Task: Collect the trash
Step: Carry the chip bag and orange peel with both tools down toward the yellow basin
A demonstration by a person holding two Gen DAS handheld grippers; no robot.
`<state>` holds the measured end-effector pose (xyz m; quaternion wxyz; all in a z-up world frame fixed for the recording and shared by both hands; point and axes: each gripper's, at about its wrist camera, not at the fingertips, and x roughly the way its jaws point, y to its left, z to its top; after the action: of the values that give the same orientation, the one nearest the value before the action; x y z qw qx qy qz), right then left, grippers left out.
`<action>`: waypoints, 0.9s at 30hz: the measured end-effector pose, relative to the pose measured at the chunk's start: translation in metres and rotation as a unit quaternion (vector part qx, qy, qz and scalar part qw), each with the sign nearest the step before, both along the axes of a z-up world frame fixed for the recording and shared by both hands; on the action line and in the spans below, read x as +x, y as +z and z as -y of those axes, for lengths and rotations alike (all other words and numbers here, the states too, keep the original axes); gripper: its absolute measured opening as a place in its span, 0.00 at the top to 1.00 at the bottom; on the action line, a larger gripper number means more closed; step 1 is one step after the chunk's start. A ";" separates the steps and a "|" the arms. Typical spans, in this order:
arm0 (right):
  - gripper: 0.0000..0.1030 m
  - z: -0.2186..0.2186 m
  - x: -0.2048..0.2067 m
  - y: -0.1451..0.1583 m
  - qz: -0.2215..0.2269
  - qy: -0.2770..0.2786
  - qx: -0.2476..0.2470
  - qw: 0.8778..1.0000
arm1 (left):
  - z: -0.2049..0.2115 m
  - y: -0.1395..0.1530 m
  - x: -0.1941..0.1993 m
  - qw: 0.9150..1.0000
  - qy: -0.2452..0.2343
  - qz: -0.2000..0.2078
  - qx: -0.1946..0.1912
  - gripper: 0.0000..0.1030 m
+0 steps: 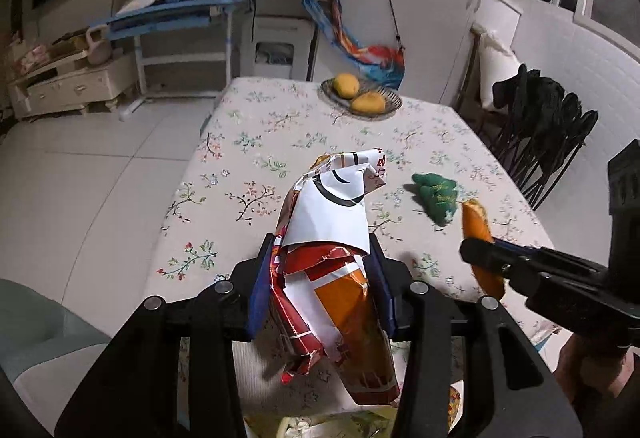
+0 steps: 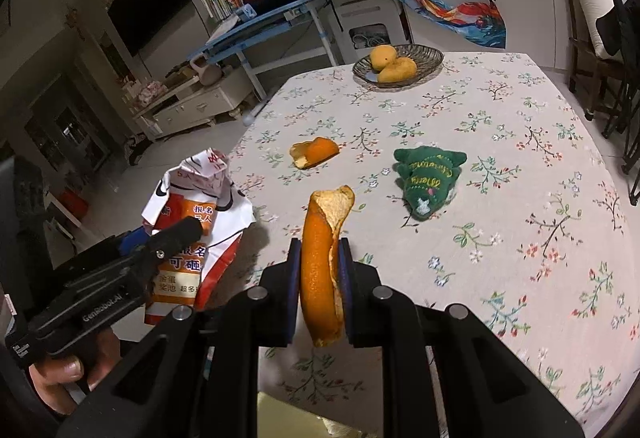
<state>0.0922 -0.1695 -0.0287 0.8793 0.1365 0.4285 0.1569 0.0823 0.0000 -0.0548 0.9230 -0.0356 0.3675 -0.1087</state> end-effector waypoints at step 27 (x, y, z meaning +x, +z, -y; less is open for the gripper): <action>0.82 -0.011 -0.090 -0.005 -0.012 -0.006 0.036 0.999 | -0.013 -0.003 -0.096 1.000 -0.005 0.009 -0.011 0.59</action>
<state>0.0017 -0.1585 -0.0341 0.8695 0.1722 0.4322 0.1657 -0.0134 0.0130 -0.0576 0.9252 -0.0425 0.3581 -0.1179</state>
